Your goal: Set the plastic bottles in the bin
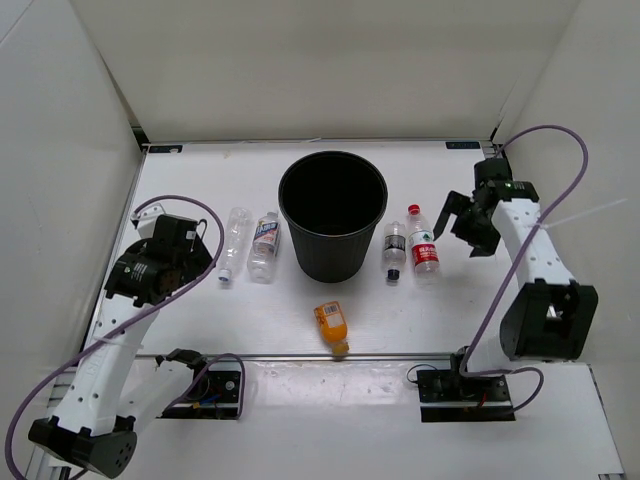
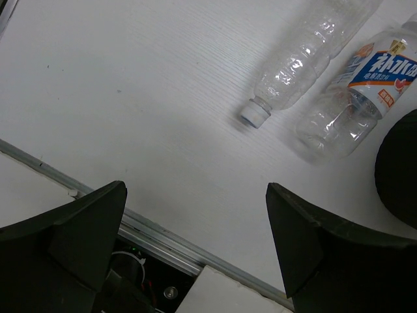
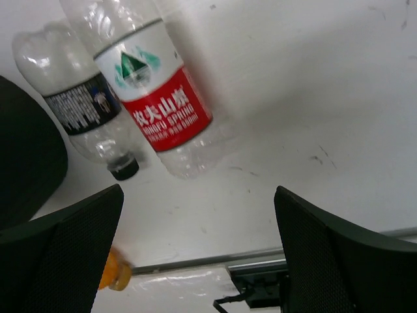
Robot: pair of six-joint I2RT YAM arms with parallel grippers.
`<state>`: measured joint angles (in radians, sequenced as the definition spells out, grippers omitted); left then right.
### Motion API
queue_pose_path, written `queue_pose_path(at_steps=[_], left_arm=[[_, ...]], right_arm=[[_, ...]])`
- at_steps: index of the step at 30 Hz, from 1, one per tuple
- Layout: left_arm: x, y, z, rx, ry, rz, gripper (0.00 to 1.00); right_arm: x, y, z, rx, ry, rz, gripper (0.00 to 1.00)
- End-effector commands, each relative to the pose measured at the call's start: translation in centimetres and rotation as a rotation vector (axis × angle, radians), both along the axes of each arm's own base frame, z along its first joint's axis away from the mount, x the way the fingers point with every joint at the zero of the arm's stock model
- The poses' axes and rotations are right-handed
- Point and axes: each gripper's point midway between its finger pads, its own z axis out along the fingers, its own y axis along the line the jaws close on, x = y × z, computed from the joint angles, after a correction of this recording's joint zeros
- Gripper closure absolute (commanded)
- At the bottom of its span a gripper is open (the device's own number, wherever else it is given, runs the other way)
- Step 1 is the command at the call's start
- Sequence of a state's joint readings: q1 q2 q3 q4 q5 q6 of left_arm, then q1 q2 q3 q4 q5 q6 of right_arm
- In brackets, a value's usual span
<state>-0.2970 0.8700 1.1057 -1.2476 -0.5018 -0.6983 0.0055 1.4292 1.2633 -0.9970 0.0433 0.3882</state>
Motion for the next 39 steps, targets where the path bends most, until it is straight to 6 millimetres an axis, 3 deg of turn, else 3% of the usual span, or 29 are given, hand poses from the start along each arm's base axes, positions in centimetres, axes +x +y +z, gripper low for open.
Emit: queue_pose_path(at_steps=[1, 2, 3, 7, 16, 18, 22, 24, 26, 27, 29, 31, 33, 35, 36, 38, 39], left_arm=[[0.7, -0.7, 0.2, -0.024, -0.012, -0.021, 0.01], [0.8, -0.8, 0.0, -0.021, -0.003, -0.021, 0.01], [0.8, -0.8, 0.0, -0.021, -0.003, -0.021, 0.01], [0.9, -0.8, -0.6, -0.013, 0.025, -0.020, 0.01], [2.3, -1.3, -1.9, -0.004, 0.084, -0.006, 0.01], [2.7, -1.4, -1.6, -0.007, 0.075, -0.006, 0.01], [3.3, -1.6, -1.7, -0.002, 0.091, -0.006, 0.01], [3.6, -1.7, -1.8, -0.002, 0.091, -0.006, 0.01], [4.0, -1.7, -1.9, -0.006, 0.085, 0.015, 0.01], [3.8, -1.4, -1.8, 0.009, 0.098, 0.034, 0.01], [3.3, -0.5, -1.4, 0.000, 0.097, 0.149, 0.01], [3.4, -0.4, -1.1, -0.014, 0.080, 0.185, 0.01], [3.8, -0.7, -0.6, -0.047, 0.039, 0.212, 0.01], [4.6, -0.7, 0.0, -0.079, -0.026, 0.227, 0.01], [4.8, -1.4, 0.0, -0.116, -0.034, 0.199, 0.01], [6.0, -2.4, 0.6, -0.154, -0.076, 0.157, 0.01], [6.0, -2.6, 0.5, -0.167, -0.083, 0.151, 0.01]], right_arm=[[4.1, 0.8, 1.0, 0.054, -0.097, 0.052, 0.00], [4.9, 0.8, 1.1, 0.049, -0.100, 0.064, 0.00], [5.5, 0.4, -0.3, 0.047, -0.058, 0.062, 0.00], [8.0, 1.4, -2.2, 0.100, -0.018, 0.094, 0.00], [9.5, 4.2, -8.4, 0.158, 0.108, 0.118, 0.00], [9.3, 4.6, -9.3, 0.161, 0.133, 0.115, 0.06], [9.2, 3.0, -10.1, 0.141, 0.156, 0.056, 0.36], [8.6, 2.4, -9.8, 0.133, 0.161, 0.039, 0.41], [8.3, 1.7, -8.2, 0.117, 0.116, 0.028, 0.50], [8.3, 1.6, -6.1, 0.108, 0.068, 0.019, 0.52], [7.9, 1.7, -3.9, 0.117, 0.015, -0.004, 0.55], [7.5, 3.2, 1.1, 0.156, -0.102, 0.015, 0.57], [7.8, 5.3, 8.0, 0.238, -0.282, 0.065, 0.59], [8.0, 7.8, 13.0, 0.286, -0.427, 0.153, 0.59], [8.5, 8.7, 17.5, 0.301, -0.565, 0.184, 0.59], [8.7, 11.7, 21.0, 0.338, -0.659, 0.274, 0.52], [8.6, 13.6, 25.0, 0.347, -0.753, 0.342, 0.52]])
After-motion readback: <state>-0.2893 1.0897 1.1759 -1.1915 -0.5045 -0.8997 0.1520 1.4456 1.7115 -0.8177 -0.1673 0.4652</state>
